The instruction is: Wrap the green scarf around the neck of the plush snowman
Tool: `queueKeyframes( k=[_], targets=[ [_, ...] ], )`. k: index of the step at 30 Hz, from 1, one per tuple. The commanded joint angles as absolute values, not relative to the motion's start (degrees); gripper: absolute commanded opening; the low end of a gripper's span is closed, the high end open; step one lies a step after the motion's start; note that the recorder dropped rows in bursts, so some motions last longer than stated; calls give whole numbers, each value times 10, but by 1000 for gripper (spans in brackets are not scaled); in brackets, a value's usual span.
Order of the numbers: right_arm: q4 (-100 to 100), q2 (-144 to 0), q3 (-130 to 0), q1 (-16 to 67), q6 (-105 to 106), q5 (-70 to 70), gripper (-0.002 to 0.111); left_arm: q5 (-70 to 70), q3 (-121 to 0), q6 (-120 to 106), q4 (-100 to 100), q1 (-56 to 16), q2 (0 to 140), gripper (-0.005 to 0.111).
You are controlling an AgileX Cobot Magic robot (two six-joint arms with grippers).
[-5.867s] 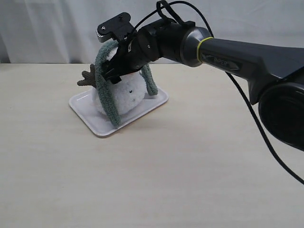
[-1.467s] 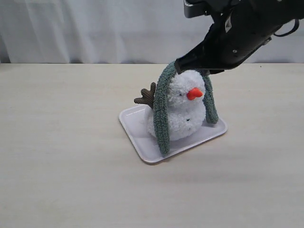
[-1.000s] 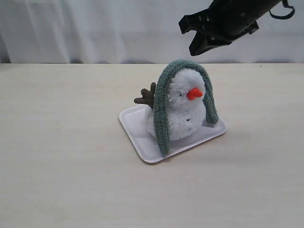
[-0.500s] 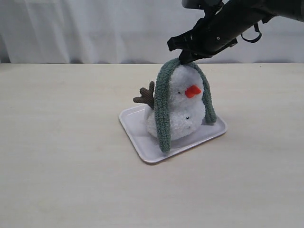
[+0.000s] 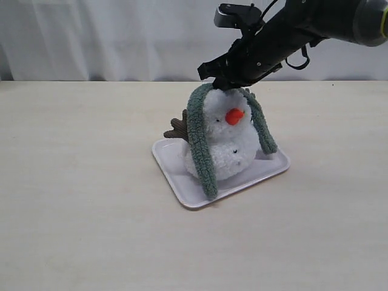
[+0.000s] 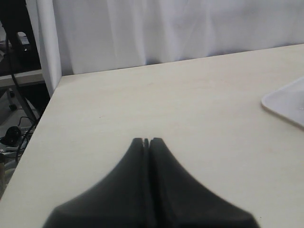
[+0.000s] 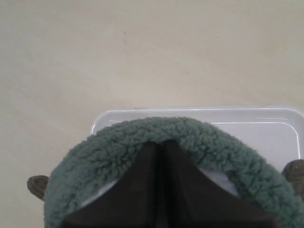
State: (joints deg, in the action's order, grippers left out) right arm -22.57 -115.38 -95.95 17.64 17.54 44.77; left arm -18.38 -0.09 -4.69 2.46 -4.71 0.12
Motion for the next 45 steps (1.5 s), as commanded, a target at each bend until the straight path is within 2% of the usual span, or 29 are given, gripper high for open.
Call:
queueKeyframes(
  k=[1, 8, 15, 22, 24, 35, 45],
  targets=[
    [-168, -1165, -958, 178, 168, 476, 4, -177, 0, -47, 23, -51, 0, 0],
    [-154, -1124, -983, 181, 167, 509, 4, -177, 0, -47, 23, -51, 0, 0],
    [-223, -1061, -986, 190, 164, 539, 4, -177, 0, -47, 23, -51, 0, 0],
    [35, -1063, -986, 292, -49, 556, 4, -177, 0, -47, 23, -51, 0, 0],
    [39, -1066, -986, 301, -79, 553, 4, -177, 0, -47, 23, -51, 0, 0],
    [34, -1142, -993, 282, -103, 470, 4, -177, 0, -47, 23, -51, 0, 0],
    [37, -1181, -993, 282, -75, 502, 4, -177, 0, -47, 23, -51, 0, 0]
  ],
)
